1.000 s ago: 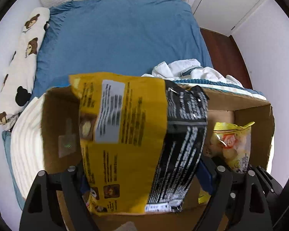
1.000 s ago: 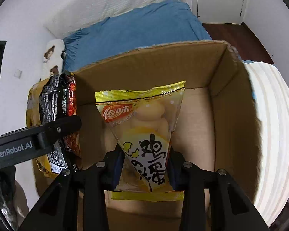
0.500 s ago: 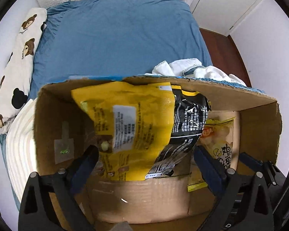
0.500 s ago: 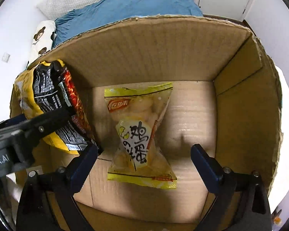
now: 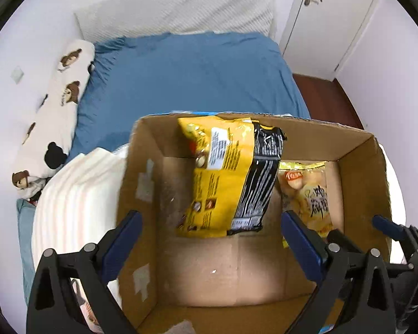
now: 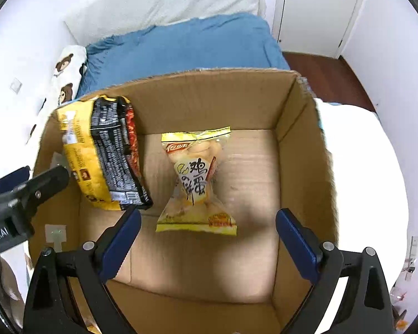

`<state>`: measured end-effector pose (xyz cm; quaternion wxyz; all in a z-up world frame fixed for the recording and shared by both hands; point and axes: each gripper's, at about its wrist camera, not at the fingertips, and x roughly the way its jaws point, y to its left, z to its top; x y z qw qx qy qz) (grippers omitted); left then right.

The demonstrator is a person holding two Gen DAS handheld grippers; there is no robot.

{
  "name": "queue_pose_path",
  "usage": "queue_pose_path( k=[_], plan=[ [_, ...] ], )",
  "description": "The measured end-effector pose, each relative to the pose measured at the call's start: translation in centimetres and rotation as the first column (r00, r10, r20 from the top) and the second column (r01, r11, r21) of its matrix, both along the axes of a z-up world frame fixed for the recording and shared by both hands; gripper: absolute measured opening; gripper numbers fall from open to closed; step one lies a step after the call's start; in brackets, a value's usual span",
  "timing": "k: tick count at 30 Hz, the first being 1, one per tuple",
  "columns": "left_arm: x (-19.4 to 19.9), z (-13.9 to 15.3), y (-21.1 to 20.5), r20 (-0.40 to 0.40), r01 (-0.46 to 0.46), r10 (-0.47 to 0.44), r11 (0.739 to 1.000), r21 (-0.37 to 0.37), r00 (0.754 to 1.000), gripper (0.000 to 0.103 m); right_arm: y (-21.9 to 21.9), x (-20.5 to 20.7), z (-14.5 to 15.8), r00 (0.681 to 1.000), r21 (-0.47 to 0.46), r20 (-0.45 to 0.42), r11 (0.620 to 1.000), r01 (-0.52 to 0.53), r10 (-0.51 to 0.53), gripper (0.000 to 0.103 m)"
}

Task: Organize snacks
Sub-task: 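Carry both bags into the cardboard box and open both tools to release them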

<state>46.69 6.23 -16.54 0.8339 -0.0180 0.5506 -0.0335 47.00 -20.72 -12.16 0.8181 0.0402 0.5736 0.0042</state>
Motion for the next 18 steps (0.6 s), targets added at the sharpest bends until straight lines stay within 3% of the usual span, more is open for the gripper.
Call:
queue_pose_path(
  k=[8, 18],
  plan=[
    [-5.5, 3.6, 1.5, 0.118, -0.029, 0.027, 1.000, 0.009, 0.993, 0.101, 1.2, -4.9, 5.3, 0.994, -0.012, 0.112, 1.000, -0.016, 0.017, 0.099],
    [-14.2, 7.9, 3.6, 0.205, -0.036, 0.040, 0.999, -0.022, 0.978, 0.101, 3.1, -13.1, 8.6, 0.982, 0.041, 0.185, 0.998, -0.044, 0.036, 0.099]
  ],
)
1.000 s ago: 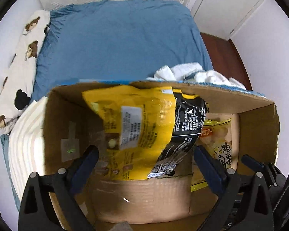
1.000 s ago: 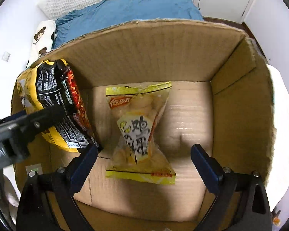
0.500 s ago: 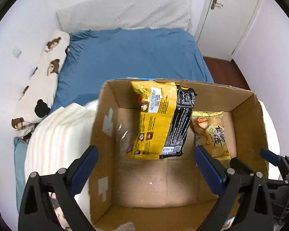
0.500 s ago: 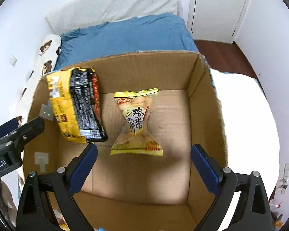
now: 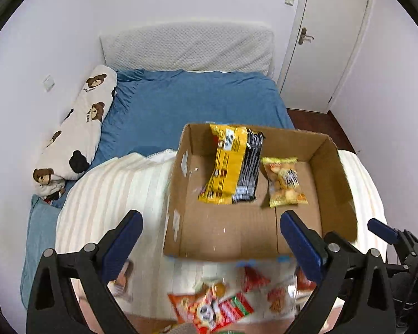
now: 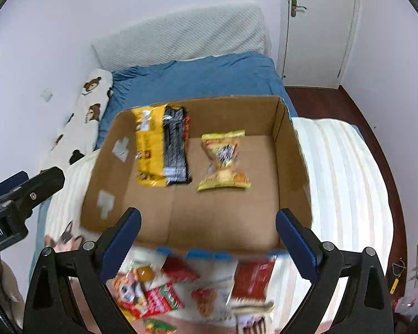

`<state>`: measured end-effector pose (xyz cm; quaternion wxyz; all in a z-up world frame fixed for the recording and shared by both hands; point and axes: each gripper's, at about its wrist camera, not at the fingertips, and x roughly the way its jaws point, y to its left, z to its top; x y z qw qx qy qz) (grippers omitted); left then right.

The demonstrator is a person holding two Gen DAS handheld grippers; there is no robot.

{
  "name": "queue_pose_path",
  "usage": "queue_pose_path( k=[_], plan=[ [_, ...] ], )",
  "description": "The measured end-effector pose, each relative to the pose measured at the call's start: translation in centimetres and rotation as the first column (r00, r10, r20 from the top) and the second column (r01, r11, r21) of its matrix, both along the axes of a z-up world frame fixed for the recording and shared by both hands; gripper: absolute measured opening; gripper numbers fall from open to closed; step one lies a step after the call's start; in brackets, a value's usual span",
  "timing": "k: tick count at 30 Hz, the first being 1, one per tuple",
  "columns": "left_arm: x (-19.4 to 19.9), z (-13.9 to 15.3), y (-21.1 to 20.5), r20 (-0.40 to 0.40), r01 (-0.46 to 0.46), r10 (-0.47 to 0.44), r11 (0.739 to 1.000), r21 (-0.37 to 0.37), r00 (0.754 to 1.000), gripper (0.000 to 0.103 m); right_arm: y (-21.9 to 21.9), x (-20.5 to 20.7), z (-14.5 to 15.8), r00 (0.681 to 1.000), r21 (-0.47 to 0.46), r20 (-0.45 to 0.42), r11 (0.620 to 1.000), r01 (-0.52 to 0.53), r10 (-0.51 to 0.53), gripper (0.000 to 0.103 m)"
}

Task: Organize snacks
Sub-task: 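Grasp the panda-print bag with left tool while right tool grasps the Franzzi wafer pack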

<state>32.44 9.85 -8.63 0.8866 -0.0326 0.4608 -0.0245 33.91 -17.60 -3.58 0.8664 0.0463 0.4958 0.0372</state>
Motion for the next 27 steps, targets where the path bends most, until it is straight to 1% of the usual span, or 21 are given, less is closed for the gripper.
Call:
queue_pose_path(
  k=[2, 4, 7, 10, 11, 13, 16, 17, 19, 20, 21, 22, 23, 24, 25, 26, 27],
  plan=[
    [-2.0, -0.3, 0.6, -0.009, 0.000, 0.000, 1.000, 0.011, 1.000, 0.101, 0.0, -2.0, -0.5, 1.000, 0.024, -0.021, 1.000, -0.004, 0.004, 0.099],
    [-4.1, -1.0, 1.2, -0.027, -0.005, 0.006, 1.000, 0.025, 1.000, 0.101, -0.3, -4.2, -1.5, 0.998, 0.053, -0.063, 0.999, -0.002, 0.006, 0.099],
    [-6.7, -3.4, 1.6, -0.075, 0.008, -0.003, 0.998, 0.068, 0.997, 0.101, -0.7, -7.0, -3.9, 0.991, 0.076, -0.130, 0.997, 0.002, 0.008, 0.099],
    [-8.5, -7.0, 1.5, -0.154, 0.045, -0.025, 0.991, 0.127, 0.988, 0.101, -1.9, -9.1, -6.9, 0.979, 0.081, -0.205, 0.996, 0.026, -0.009, 0.099],
    [-8.7, -8.8, 1.3, -0.203, 0.075, -0.043, 0.986, 0.152, 0.978, 0.101, -2.6, -9.8, -7.9, 0.973, 0.084, -0.232, 0.996, 0.042, -0.021, 0.099],
    [-9.0, -11.5, 0.7, -0.271, 0.134, -0.078, 0.971, 0.197, 0.959, 0.101, -3.9, -10.5, -9.7, 0.960, 0.074, -0.275, 0.995, 0.070, -0.048, 0.099],
    [-9.4, -15.4, -0.9, -0.346, 0.234, -0.127, 0.929, 0.288, 0.930, 0.101, -5.9, -11.3, -12.2, 0.940, 0.057, -0.329, 0.992, 0.112, -0.087, 0.099],
    [-9.2, -16.7, -1.6, -0.370, 0.274, -0.146, 0.906, 0.323, 0.917, 0.101, -6.4, -11.4, -12.9, 0.934, 0.045, -0.342, 0.992, 0.122, -0.099, 0.099],
    [-8.7, -19.0, -3.2, -0.409, 0.355, -0.182, 0.846, 0.399, 0.894, 0.101, -7.4, -11.6, -14.3, 0.923, 0.022, -0.369, 0.991, 0.130, -0.113, 0.099],
    [-8.5, -19.8, -3.7, -0.421, 0.383, -0.197, 0.822, 0.422, 0.885, 0.101, -7.7, -11.4, -15.0, 0.917, 0.010, -0.382, 0.992, 0.129, -0.116, 0.099],
    [-8.2, -20.6, -4.4, -0.434, 0.413, -0.210, 0.792, 0.450, 0.876, 0.101, -7.9, -11.3, -15.6, 0.911, -0.003, -0.396, 0.992, 0.126, -0.116, 0.099],
    [-7.9, -21.3, -5.0, -0.443, 0.436, -0.224, 0.772, 0.463, 0.868, 0.101, -8.0, -11.1, -16.2, 0.906, -0.009, -0.407, 0.993, 0.118, -0.112, 0.099],
    [-7.5, -21.8, -5.5, -0.449, 0.452, -0.236, 0.760, 0.467, 0.862, 0.101, -8.1, -11.0, -16.9, 0.903, -0.018, -0.417, 0.994, 0.110, -0.108, 0.099],
    [-6.9, -22.2, -5.9, -0.455, 0.461, -0.243, 0.757, 0.463, 0.857, 0.101, -8.0, -10.8, -17.7, 0.896, -0.038, -0.431, 0.995, 0.097, -0.104, 0.099],
    [-6.4, -22.5, -6.1, -0.458, 0.460, -0.242, 0.761, 0.457, 0.856, 0.101, -7.8, -10.6, -18.4, 0.891, -0.057, -0.442, 0.995, 0.082, -0.098, 0.099],
    [-5.7, -22.5, -6.1, -0.456, 0.448, -0.237, 0.779, 0.438, 0.858, 0.098, -7.6, -10.4, -19.0, 0.889, -0.070, -0.448, 0.995, 0.065, -0.089, 0.099],
    [-4.9, -22.5, -5.8, -0.461, 0.424, -0.223, 0.815, 0.395, 0.859, 0.088, -7.4, -10.2, -19.6, 0.887, -0.086, -0.455, 0.995, 0.049, -0.083, 0.099]
  ],
)
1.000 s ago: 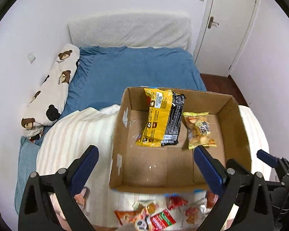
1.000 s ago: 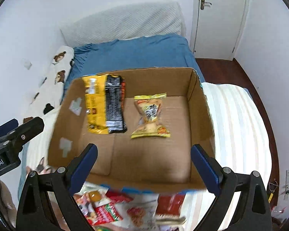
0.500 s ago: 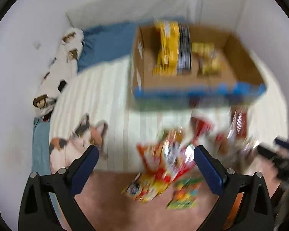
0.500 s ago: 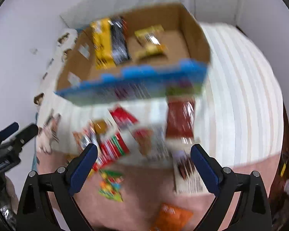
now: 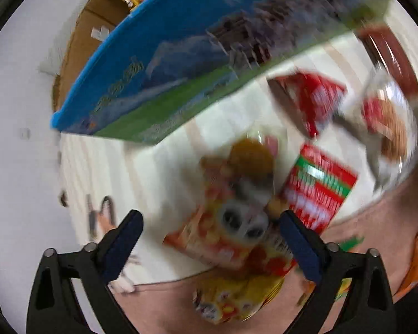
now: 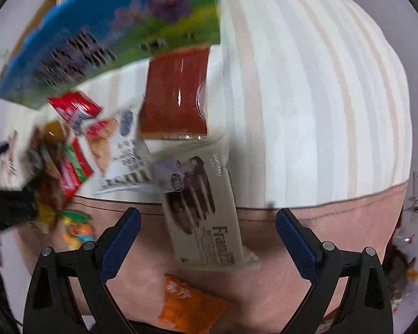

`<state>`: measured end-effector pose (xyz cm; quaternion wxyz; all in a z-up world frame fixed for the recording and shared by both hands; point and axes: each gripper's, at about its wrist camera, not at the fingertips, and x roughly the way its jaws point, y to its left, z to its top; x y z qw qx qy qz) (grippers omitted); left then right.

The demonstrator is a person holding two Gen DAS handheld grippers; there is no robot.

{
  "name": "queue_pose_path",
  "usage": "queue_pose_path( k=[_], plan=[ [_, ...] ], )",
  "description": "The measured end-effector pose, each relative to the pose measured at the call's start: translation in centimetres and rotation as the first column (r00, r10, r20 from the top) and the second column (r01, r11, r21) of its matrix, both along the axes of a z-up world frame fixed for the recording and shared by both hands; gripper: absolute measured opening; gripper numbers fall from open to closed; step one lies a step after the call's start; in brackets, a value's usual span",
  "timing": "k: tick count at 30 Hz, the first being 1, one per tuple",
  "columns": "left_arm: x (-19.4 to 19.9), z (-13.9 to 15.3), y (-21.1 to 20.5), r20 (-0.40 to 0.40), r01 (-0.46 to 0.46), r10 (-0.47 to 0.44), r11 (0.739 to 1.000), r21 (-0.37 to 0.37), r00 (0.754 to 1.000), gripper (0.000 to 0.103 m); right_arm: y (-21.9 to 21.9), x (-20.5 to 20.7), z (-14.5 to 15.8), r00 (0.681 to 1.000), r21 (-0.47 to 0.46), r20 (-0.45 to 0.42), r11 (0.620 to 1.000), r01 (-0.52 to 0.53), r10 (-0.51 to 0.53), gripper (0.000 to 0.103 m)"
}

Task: Organize snacks
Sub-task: 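Grasp the panda-print bag with left tool while right tool grasps the Franzzi wafer pack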

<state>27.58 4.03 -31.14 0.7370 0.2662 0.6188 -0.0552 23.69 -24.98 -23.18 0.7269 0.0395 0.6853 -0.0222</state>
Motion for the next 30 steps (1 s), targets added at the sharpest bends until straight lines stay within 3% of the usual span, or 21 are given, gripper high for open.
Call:
queue_pose_path(
  k=[1, 2, 3, 6, 10, 13, 15, 18, 19, 23, 25, 27, 29, 30],
  plan=[
    [0.9, -0.1, 0.7, -0.038, -0.072, 0.069, 0.996, -0.060, 0.997, 0.081, 0.2, 0.1, -0.6, 1.000, -0.022, -0.008, 1.000, -0.016, 0.016, 0.098],
    [1.5, -0.1, 1.4, -0.068, -0.128, 0.122, 0.987, -0.101, 0.990, 0.068, 0.4, 0.2, -0.8, 1.000, -0.032, -0.002, 0.999, -0.027, 0.027, 0.095],
    [2.1, -0.2, 2.5, -0.108, -0.205, 0.189, 0.966, -0.158, 0.976, 0.061, 0.6, 0.2, -1.1, 0.999, -0.042, 0.004, 0.998, -0.038, 0.039, 0.084],
    [2.5, -0.5, 4.9, -0.161, -0.341, 0.310, 0.911, -0.232, 0.937, 0.059, 0.8, 0.2, -1.6, 1.000, -0.005, -0.003, 1.000, -0.028, 0.028, 0.059],
    [1.4, -0.7, 6.9, -0.213, -0.421, 0.372, 0.862, -0.282, 0.904, 0.059, 1.2, -0.5, -2.5, 0.998, 0.088, -0.053, 0.996, -0.021, 0.025, 0.058],
    [0.6, -1.1, 7.3, -0.226, -0.396, 0.342, 0.879, -0.266, 0.912, 0.060, 1.6, -1.2, -3.2, 0.995, 0.142, -0.099, 0.990, -0.019, 0.033, 0.059],
    [-0.1, -1.1, 7.0, -0.214, -0.349, 0.298, 0.900, -0.261, 0.930, 0.060, 1.7, -1.3, -3.5, 0.994, 0.140, -0.101, 0.990, -0.020, 0.034, 0.063],
    [-0.7, -0.1, 6.4, -0.205, -0.263, 0.210, 0.923, -0.280, 0.956, 0.060, 2.2, -1.3, -3.8, 0.994, 0.150, -0.108, 0.989, -0.019, 0.035, 0.085],
    [-0.9, 0.5, 5.8, -0.203, -0.238, 0.184, 0.928, -0.287, 0.962, 0.060, 2.5, -1.3, -3.8, 0.994, 0.148, -0.105, 0.989, -0.021, 0.037, 0.087],
    [-2.4, 1.3, 4.2, -0.212, -0.103, 0.043, 0.955, -0.278, 0.976, 0.063, 4.8, -1.1, -3.7, 0.994, 0.137, -0.096, 0.990, -0.045, 0.058, 0.089],
    [-3.2, 0.4, 3.1, -0.221, -0.039, -0.011, 0.975, -0.220, 0.975, 0.063, 5.9, -1.0, -3.9, 0.993, 0.117, -0.100, 0.991, -0.057, 0.069, 0.090],
    [-3.9, -1.1, 1.8, -0.208, 0.035, -0.057, 0.994, -0.108, 0.977, 0.063, 6.5, -1.0, -4.2, 0.991, 0.093, -0.102, 0.992, -0.083, 0.092, 0.090],
    [-4.2, -2.1, 1.6, -0.199, 0.012, -0.026, 0.997, -0.070, 0.980, 0.063, 7.0, -1.3, -4.2, 0.992, 0.059, -0.079, 0.994, -0.097, 0.101, 0.087],
    [-4.0, -2.4, 2.1, -0.203, -0.050, 0.033, 0.996, -0.079, 0.979, 0.061, 7.2, -1.4, -4.1, 0.993, 0.020, -0.066, 0.995, -0.102, 0.103, 0.072]
  ],
)
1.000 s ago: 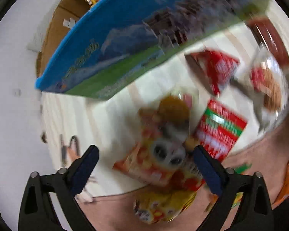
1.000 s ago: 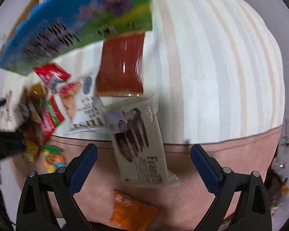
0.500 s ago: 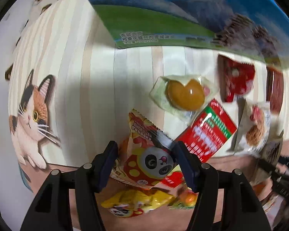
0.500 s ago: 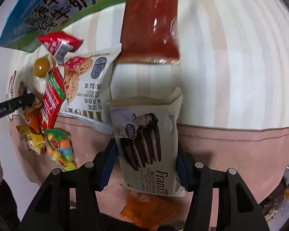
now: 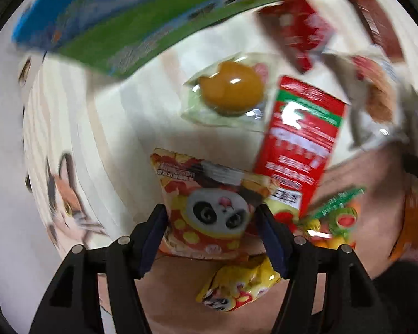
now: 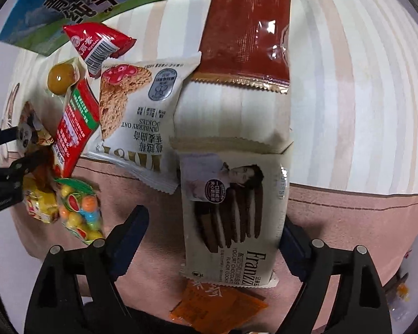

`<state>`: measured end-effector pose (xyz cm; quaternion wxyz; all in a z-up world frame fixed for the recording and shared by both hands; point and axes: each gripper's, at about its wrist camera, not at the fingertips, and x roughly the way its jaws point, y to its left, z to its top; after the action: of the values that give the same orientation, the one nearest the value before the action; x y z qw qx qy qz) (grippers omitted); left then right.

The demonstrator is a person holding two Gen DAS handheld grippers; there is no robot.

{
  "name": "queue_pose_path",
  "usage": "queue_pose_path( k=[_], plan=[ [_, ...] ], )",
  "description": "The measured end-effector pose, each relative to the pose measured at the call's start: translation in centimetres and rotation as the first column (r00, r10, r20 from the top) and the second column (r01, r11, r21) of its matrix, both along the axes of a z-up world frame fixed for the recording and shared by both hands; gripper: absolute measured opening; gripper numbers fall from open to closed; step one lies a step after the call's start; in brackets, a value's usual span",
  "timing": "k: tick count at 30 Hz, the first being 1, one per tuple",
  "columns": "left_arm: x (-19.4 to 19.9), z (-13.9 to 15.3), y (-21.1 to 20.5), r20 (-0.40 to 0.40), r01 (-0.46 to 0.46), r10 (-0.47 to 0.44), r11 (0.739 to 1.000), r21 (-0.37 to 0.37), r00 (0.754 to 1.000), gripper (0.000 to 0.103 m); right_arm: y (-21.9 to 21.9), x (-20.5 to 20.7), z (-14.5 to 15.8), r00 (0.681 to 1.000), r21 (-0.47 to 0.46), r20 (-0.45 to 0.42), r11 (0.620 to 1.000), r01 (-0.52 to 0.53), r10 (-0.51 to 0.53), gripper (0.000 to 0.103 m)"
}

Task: Organize snacks
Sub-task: 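Grasp the panda-print bag with left tool while right tool grasps the Franzzi wafer pack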

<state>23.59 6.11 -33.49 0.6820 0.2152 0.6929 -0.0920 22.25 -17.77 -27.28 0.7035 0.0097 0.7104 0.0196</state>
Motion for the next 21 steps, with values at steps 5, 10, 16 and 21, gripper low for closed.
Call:
queue_pose_path(
  k=[5, 10, 16, 21],
  plan=[
    [0.9, 1.1, 4.6, -0.032, -0.359, 0.359, 0.918, -0.167, 0.933, 0.058, -0.7, -1.2, 0.4, 0.995, 0.099, 0.007, 0.990, 0.096, -0.097, 0.059],
    [0.1, -0.7, 7.8, -0.067, -0.478, 0.475, 0.859, -0.181, 0.878, 0.058, -1.3, -1.5, -0.7, 0.987, 0.171, -0.039, 0.972, 0.159, -0.155, 0.063],
    [-1.2, -0.9, 6.8, 0.008, -0.463, 0.472, 0.869, -0.174, 0.882, 0.050, -2.2, -0.8, -2.1, 0.982, 0.173, -0.053, 0.967, 0.187, -0.180, 0.073],
    [-2.6, 2.4, 4.6, 0.063, -0.464, 0.482, 0.866, -0.186, 0.874, 0.046, -0.6, -2.0, -2.7, 0.993, 0.083, 0.014, 0.990, 0.115, -0.116, 0.060]
  ],
)
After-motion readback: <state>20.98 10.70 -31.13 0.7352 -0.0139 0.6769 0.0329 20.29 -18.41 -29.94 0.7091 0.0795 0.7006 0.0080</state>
